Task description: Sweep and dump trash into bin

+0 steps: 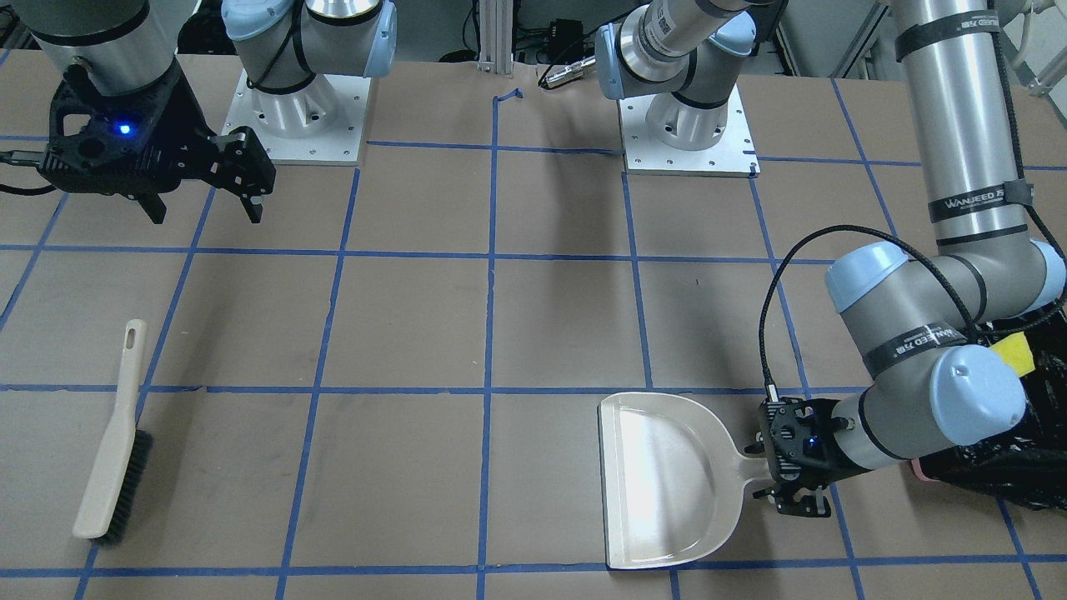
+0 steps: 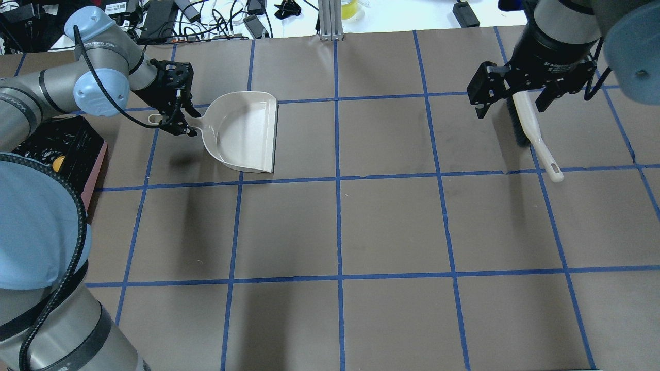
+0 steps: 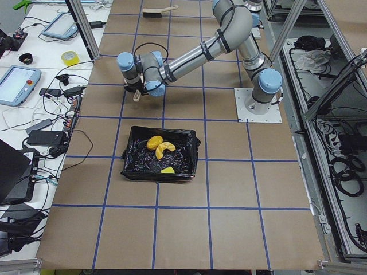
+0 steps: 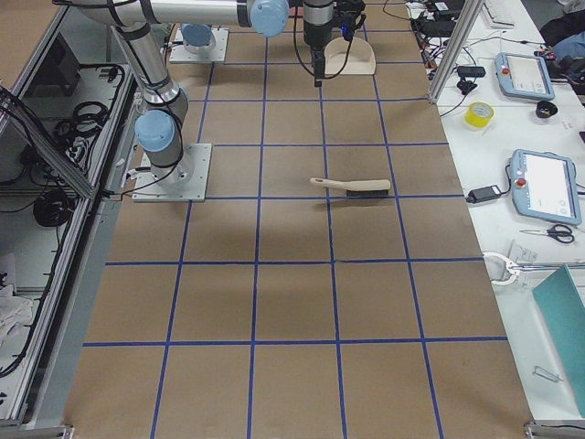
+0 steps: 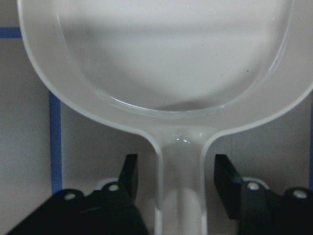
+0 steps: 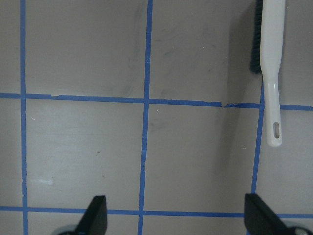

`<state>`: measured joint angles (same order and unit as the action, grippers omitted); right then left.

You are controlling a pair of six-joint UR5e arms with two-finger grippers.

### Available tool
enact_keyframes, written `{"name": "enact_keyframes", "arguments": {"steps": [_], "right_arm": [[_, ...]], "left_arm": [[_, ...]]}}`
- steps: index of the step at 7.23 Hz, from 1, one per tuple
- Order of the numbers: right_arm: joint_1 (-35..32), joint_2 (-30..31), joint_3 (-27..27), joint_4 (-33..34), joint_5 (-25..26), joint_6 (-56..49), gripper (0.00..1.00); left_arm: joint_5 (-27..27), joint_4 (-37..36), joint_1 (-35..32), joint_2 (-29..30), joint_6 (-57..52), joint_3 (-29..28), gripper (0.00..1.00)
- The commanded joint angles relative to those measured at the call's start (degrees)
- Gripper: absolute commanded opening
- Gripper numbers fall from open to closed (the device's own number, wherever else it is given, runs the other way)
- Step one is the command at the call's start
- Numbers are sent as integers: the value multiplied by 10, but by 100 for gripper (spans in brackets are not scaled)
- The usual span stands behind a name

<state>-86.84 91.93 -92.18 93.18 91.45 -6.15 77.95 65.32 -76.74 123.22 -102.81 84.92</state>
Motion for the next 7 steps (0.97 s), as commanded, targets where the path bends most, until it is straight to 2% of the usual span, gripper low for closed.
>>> {"name": "enact_keyframes", "arguments": {"steps": [1, 3, 4, 5, 7], "right_arm": [[0, 6, 0, 0, 9, -1, 100], [-2, 10, 0, -1, 0, 0, 100], [-2, 10, 0, -1, 0, 0, 100], [-2, 10, 0, -1, 1, 0, 100], [-2, 9, 0, 0, 1, 0, 100]], "left_arm": [[6, 38, -35, -37, 67, -6, 68], [7, 94, -49, -97, 193, 0, 71], [27, 138, -67, -131, 293, 0, 75], [59, 153, -95, -162, 387, 2, 76], [66, 234, -111, -230, 528, 2, 78]]}}
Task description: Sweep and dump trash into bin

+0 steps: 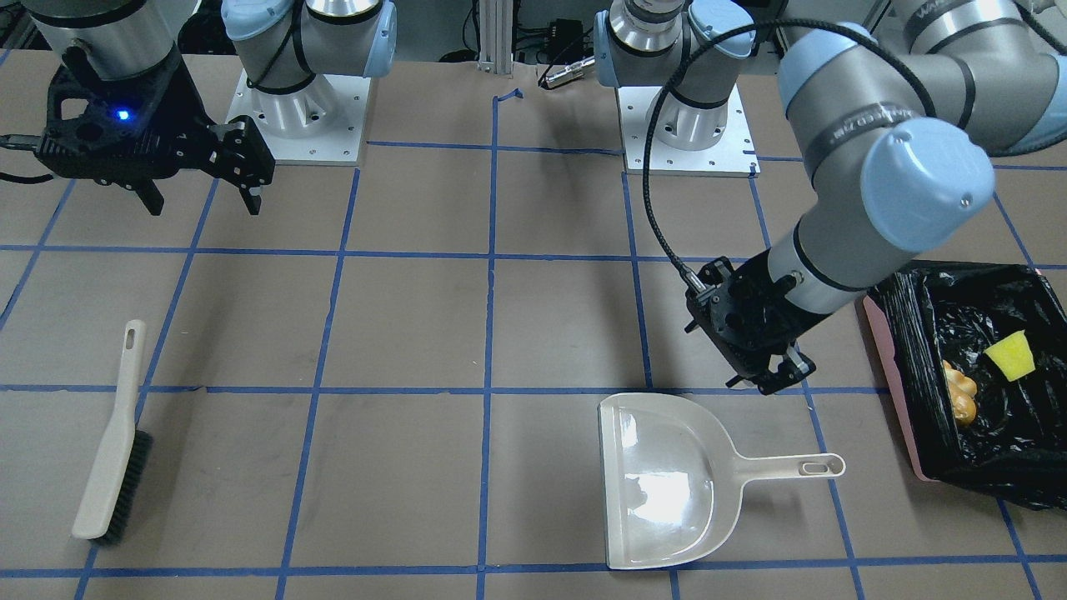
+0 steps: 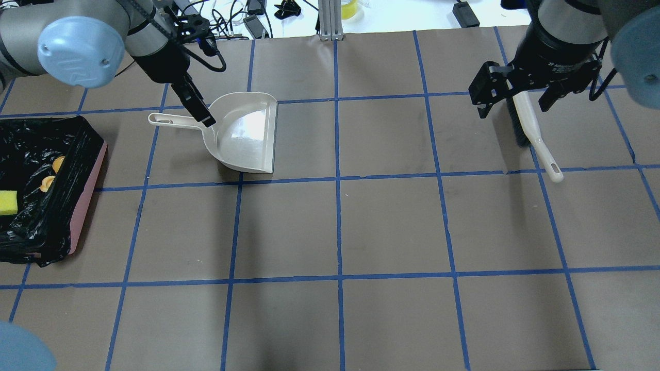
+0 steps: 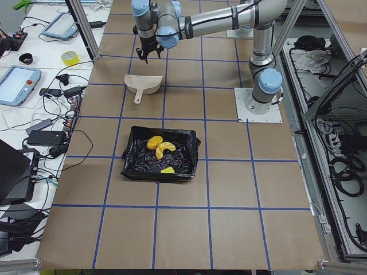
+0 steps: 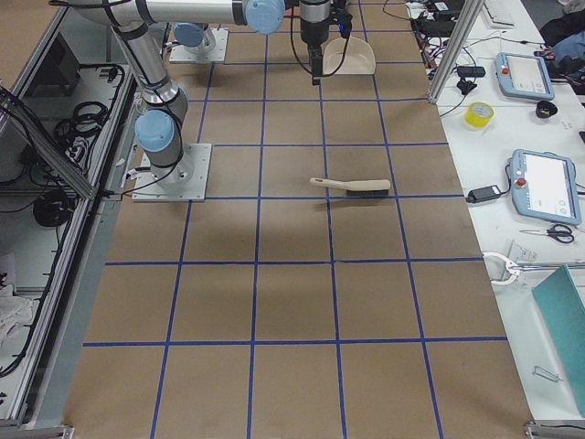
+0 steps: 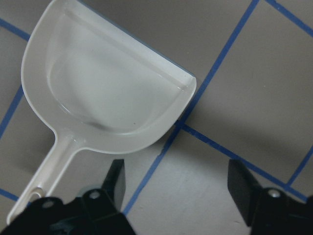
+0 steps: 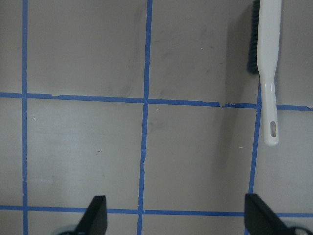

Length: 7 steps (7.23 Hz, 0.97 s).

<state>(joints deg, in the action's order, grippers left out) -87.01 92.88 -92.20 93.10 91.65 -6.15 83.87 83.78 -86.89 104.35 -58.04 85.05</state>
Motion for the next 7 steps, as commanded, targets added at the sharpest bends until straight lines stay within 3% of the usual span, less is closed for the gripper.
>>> {"name": "enact_keyframes", "arguments": {"steps": [1, 3, 7], "right_arm": [[0, -1, 0, 1, -1, 0, 100], [0, -1, 0, 1, -1, -1, 100], [0, 0, 0, 1, -2, -1, 100]], "left_arm": [[9, 74, -9, -75, 157, 0, 78], [65, 81, -9, -115, 312, 1, 82], [64, 103, -9, -145, 463, 0, 88]]}}
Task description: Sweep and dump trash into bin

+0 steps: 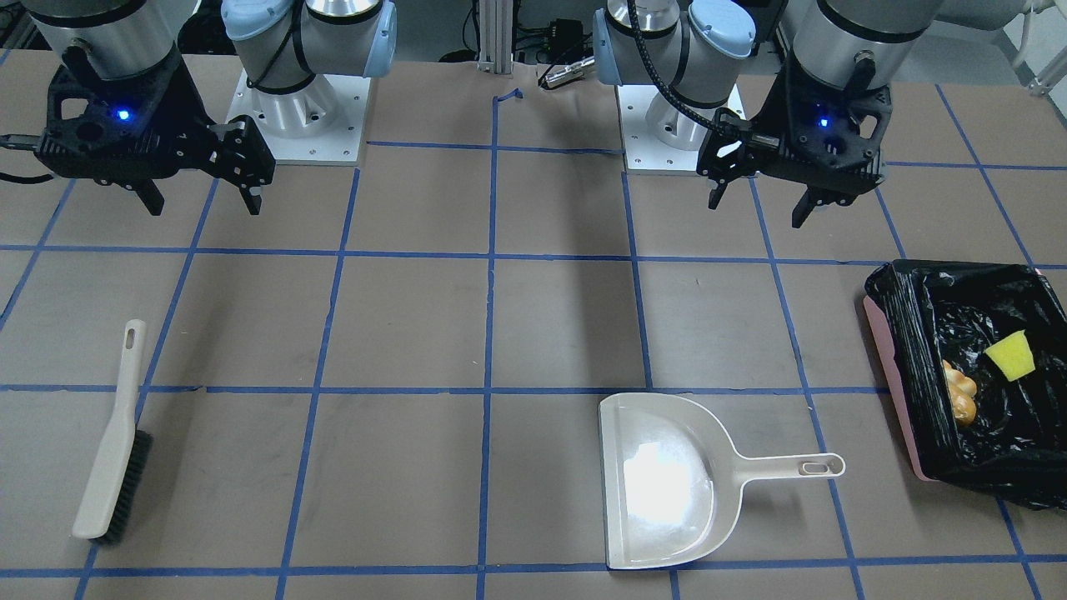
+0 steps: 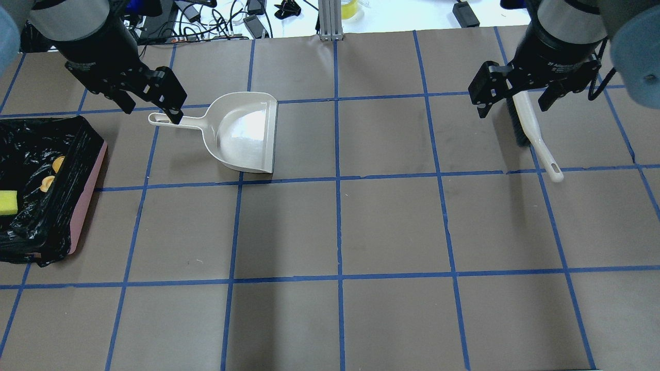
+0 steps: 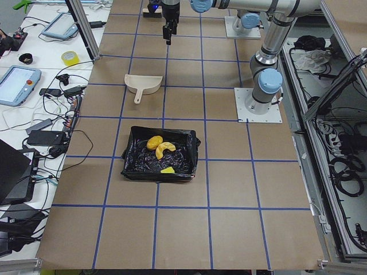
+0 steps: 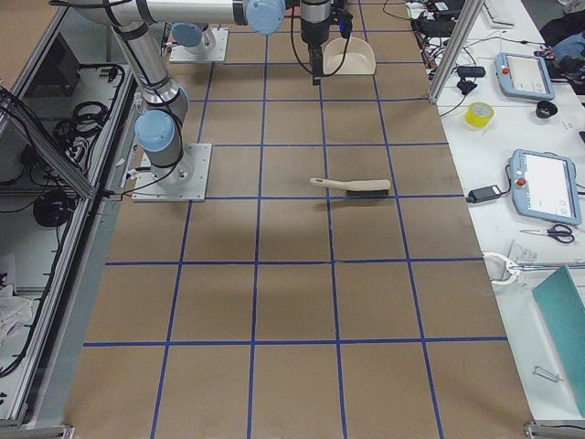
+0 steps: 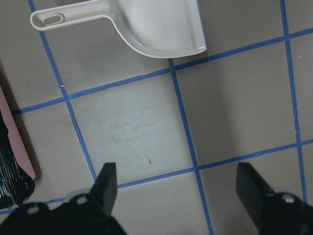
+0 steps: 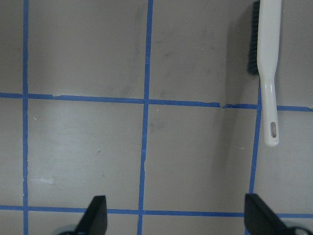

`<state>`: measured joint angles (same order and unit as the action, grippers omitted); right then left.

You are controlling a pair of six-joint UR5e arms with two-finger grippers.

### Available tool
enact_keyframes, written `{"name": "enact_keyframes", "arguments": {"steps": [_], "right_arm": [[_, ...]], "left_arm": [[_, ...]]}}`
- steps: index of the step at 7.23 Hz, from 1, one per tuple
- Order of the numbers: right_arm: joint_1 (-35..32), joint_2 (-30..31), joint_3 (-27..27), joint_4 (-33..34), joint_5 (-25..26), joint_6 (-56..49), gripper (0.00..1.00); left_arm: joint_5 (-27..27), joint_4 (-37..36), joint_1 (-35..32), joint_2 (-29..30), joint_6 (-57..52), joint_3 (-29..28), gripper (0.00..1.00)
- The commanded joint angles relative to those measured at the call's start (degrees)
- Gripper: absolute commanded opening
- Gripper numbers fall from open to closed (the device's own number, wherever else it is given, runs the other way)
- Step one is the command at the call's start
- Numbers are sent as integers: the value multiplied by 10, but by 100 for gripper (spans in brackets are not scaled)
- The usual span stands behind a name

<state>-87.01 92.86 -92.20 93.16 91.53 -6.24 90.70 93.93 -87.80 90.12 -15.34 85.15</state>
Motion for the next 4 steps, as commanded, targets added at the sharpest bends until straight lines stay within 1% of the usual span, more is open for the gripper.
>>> {"name": "enact_keyframes", "arguments": {"steps": [1, 3, 4], "right_arm": [[-3, 0, 0, 0, 1, -1, 100], [-45, -3, 0, 21, 7, 11, 100], [-46, -4, -2, 21, 8, 11, 100]], "left_arm": [[-8, 1, 0, -4, 56, -1, 88], [-7, 1, 0, -3, 80, 0, 89], [-7, 0, 0, -2, 80, 0, 89]]}}
